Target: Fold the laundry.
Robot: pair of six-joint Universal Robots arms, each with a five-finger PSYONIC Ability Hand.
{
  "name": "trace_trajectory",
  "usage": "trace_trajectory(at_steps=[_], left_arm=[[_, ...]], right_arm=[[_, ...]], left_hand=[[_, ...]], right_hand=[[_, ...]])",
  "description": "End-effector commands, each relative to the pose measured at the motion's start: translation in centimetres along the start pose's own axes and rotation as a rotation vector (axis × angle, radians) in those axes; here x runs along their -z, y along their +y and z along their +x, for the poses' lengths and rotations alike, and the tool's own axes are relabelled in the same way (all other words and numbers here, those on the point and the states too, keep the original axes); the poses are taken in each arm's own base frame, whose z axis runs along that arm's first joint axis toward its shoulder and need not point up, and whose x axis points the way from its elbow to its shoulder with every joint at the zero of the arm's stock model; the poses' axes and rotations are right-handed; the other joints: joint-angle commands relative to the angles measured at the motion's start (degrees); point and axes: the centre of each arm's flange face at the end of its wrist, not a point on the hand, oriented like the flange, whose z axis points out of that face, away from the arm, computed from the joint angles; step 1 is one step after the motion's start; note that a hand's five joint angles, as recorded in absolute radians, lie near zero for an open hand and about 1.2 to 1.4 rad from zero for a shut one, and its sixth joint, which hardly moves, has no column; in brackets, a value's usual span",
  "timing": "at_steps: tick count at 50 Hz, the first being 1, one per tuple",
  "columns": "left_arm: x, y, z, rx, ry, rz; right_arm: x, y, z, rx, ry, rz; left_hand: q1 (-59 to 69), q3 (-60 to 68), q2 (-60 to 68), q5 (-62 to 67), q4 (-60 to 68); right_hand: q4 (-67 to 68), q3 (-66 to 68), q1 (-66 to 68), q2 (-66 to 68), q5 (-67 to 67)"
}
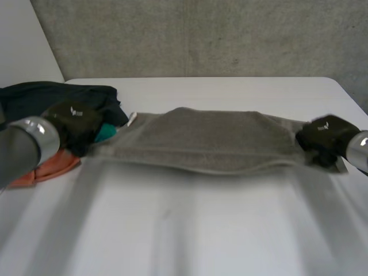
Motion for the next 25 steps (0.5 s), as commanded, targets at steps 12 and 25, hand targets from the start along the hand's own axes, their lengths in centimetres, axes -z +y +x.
trace_trajectory(at_steps=[12,25], left_arm=[[-2.4,2.4,3.1,-0.190,0.133,-0.079],[-2.5,-14.3,-7.9,0.046,-0.377,0.539]], right_arm=[[-0.2,1.0,-2.0,0.129,-0.228,-0.221],[-2.5,-12.8,9.2,0.113,0.410,0.392]], left_hand=[[15.5,11.8,11.6,13.8,11.4],[15.5,11.8,11.6,13.8,11.4]], right_hand=[[11.8,12.5,15.9,13.1,13.5],[11.8,12.5,15.9,13.1,13.5]])
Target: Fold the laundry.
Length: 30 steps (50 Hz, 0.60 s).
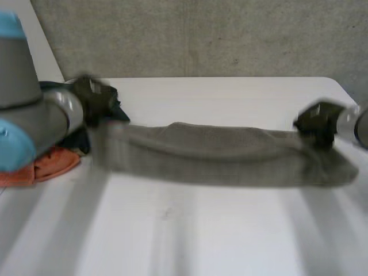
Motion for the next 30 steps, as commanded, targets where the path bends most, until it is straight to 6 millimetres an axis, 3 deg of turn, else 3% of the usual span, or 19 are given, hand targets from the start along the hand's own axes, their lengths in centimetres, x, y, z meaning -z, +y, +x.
trace_trajectory(at_steps=[1,4,6,11,17,22,30], left_arm=[[0.8,-9.5,-8.5,0.183,-0.331,0.421],[1.9,-12.2,-10.9,0.268,-0.423,0.592],[2.3,-12.9,-11.7,0.303,-0.453,0.650],[2.5,-13.7,-12.7,0.369,-0.512,0.734],[0.4,-11.2,-12.0,0.386,-0.502,0.642],[-1.6,-8.5,-9.7,0.384,-0.431,0.536],[-5.2,-1.0,-2.1,0.367,-0.222,0.268]], right_arm=[[1.0,-8.5,8.6,-0.055,0.447,0.445],[2.2,-11.0,11.3,-0.102,0.599,0.662],[3.0,-11.8,12.2,-0.116,0.657,0.750],[4.1,-12.6,12.8,-0.124,0.736,0.899],[2.5,-10.8,11.7,-0.132,0.679,0.854],[-0.1,-8.8,9.6,-0.163,0.552,0.750],[-5.3,-2.7,4.7,-0.221,0.300,0.467]], left_hand=[[15.5,11.7,11.5,13.8,11.3],[15.5,11.7,11.5,13.8,11.3],[15.5,11.7,11.5,13.8,11.3],[15.5,11.7,11.5,13.8,11.3],[15.5,11.7,11.5,13.8,11.3],[15.5,11.7,11.5,13.8,11.3],[15.5,11.7,11.5,13.8,11.3]], right_hand=[[11.5,12.2,15.9,13.1,13.3],[11.5,12.2,15.9,13.1,13.3],[11.5,12.2,15.9,13.1,13.3],[11.5,12.2,15.9,13.1,13.3],[11.5,12.2,15.9,13.1,13.3],[11.5,12.2,15.9,13.1,13.3],[11.5,12.2,15.9,13.1,13.3]])
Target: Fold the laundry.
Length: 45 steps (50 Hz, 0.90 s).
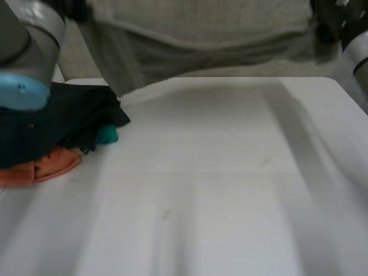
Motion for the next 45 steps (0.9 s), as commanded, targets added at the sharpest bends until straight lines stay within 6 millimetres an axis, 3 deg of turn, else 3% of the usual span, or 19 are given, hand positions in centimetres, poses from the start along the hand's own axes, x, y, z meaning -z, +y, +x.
trace_trajectory(at_steps=[1,5,9,12,16,21,25,27,31,35,45], left_arm=[[3.5,9.3,4.0,-0.043,0.159,-0.283],[6.0,12.8,5.5,-0.092,0.232,-0.405],[8.5,14.0,5.8,-0.139,0.285,-0.509],[10.1,13.7,5.6,-0.166,0.318,-0.572],[13.7,12.8,5.0,-0.203,0.400,-0.714],[19.0,11.4,4.3,-0.277,0.549,-0.903],[21.5,10.6,3.9,-0.322,0.628,-0.944],[22.1,10.4,3.9,-0.336,0.650,-0.942],[22.0,10.0,4.0,-0.371,0.663,-0.914],[20.1,9.4,4.8,-0.383,0.637,-0.838],[11.1,10.6,8.1,-0.328,0.463,-0.651]], right_arm=[[2.7,7.4,-4.3,-0.037,-0.197,-0.308],[4.9,9.8,-6.1,0.012,-0.297,-0.447],[7.1,10.8,-6.4,0.057,-0.377,-0.562],[8.5,10.8,-6.3,0.072,-0.420,-0.622],[11.3,9.3,-5.1,0.095,-0.482,-0.733],[16.4,7.3,-3.6,0.155,-0.610,-0.921],[18.6,7.2,-3.4,0.237,-0.722,-0.960],[18.8,7.3,-3.3,0.275,-0.738,-0.947],[18.3,7.3,-3.4,0.287,-0.713,-0.914],[16.5,7.4,-3.4,0.288,-0.639,-0.839],[10.5,10.7,-3.9,0.282,-0.445,-0.684]], left_hand=[[15.5,11.7,11.5,13.2,11.2],[15.5,11.7,11.5,13.2,11.2],[15.5,11.7,11.5,13.2,11.2],[15.5,11.7,11.5,13.2,11.2],[15.5,11.7,11.5,13.2,11.2],[15.5,11.7,11.5,13.2,11.2],[15.5,11.7,11.5,13.2,11.2],[15.5,11.7,11.5,13.2,11.2],[15.5,11.7,11.5,13.2,11.2],[15.5,11.7,11.5,13.2,11.2],[15.5,11.7,11.5,13.2,11.2]], right_hand=[[11.5,12.2,15.9,13.1,12.8],[11.5,12.2,15.9,13.1,12.8],[11.5,12.2,15.9,13.1,12.8],[11.5,12.2,15.9,13.1,12.8],[11.5,12.2,15.9,13.1,12.8],[11.5,12.2,15.9,13.1,12.8],[11.5,12.2,15.9,13.1,12.8],[11.5,12.2,15.9,13.1,12.8],[11.5,12.2,15.9,13.1,12.8],[11.5,12.2,15.9,13.1,12.8],[11.5,12.2,15.9,13.1,12.8]])
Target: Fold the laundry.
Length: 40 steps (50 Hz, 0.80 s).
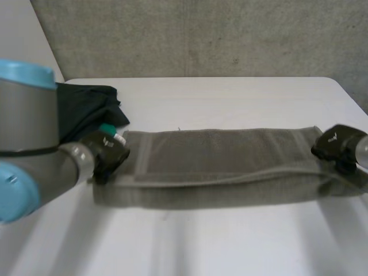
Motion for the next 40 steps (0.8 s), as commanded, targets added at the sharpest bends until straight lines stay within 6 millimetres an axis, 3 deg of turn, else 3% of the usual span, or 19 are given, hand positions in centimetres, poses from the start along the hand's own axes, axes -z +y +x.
trace_trajectory(at_steps=[1,16,17,18,19,20,22,26,32,35,40], left_arm=[[-5.4,-3.6,-2.0,0.059,-0.145,0.086],[-11.5,-6.8,-2.2,0.073,-0.253,0.197],[-11.7,-6.9,-2.0,0.070,-0.252,0.198],[-11.9,-6.8,-1.7,0.066,-0.246,0.197],[-12.1,-6.8,-1.2,0.068,-0.240,0.189],[-12.1,-6.9,-1.1,0.064,-0.243,0.187],[-12.0,-7.1,-1.1,0.061,-0.254,0.188],[-10.7,-8.2,-2.6,0.083,-0.310,0.211],[-7.1,-9.5,-4.7,0.131,-0.322,0.252],[-6.1,-9.5,-4.2,0.126,-0.266,0.264],[-6.1,-9.0,-3.0,0.109,-0.201,0.275]], right_arm=[[-4.3,-1.1,2.1,-0.046,0.146,0.105],[-12.1,-2.2,2.1,-0.039,0.300,0.216],[-12.5,-2.2,1.9,-0.035,0.302,0.218],[-12.9,-2.2,1.7,-0.034,0.301,0.219],[-13.4,-2.3,1.2,-0.025,0.302,0.221],[-13.6,-2.3,1.3,-0.025,0.313,0.219],[-13.8,-2.4,1.9,-0.027,0.346,0.223],[-12.9,-2.9,4.1,-0.074,0.425,0.225],[-7.8,-4.0,6.3,-0.231,0.379,0.251],[-6.4,-3.8,5.9,-0.276,0.286,0.258],[-6.5,-2.5,4.3,-0.303,0.171,0.172]], left_hand=[[15.5,11.7,11.5,13.1,11.2],[15.5,11.7,11.5,13.1,11.2],[5.7,1.9,1.7,3.3,1.3],[-6.7,-10.6,-10.7,-9.1,-11.1],[-37.2,-41.0,-41.2,-39.5,-41.5],[-54.5,-58.3,-58.5,-56.9,-58.8],[-54.5,-58.3,-58.5,-56.9,-58.8],[-54.5,-58.3,-58.5,-56.9,-58.8],[-54.5,-58.3,-58.5,-56.9,-58.8],[-54.5,-58.3,-58.5,-56.9,-58.8],[-54.5,-58.3,-58.5,-56.9,-58.8]], right_hand=[[11.5,12.2,15.9,13.1,11.7],[11.5,12.2,15.9,13.1,11.7],[-4.3,-3.6,0.1,-2.8,-4.1],[-29.9,-29.2,-25.6,-28.4,-29.8],[-58.5,-57.8,-54.1,-56.9,-58.3],[-58.5,-57.8,-54.1,-56.9,-58.3],[-58.5,-57.8,-54.1,-56.9,-58.3],[-58.5,-57.8,-54.1,-56.9,-58.3],[-58.5,-57.8,-54.1,-56.9,-58.3],[-58.5,-57.8,-54.1,-56.9,-58.3],[-58.5,-57.8,-54.1,-56.9,-58.3]])
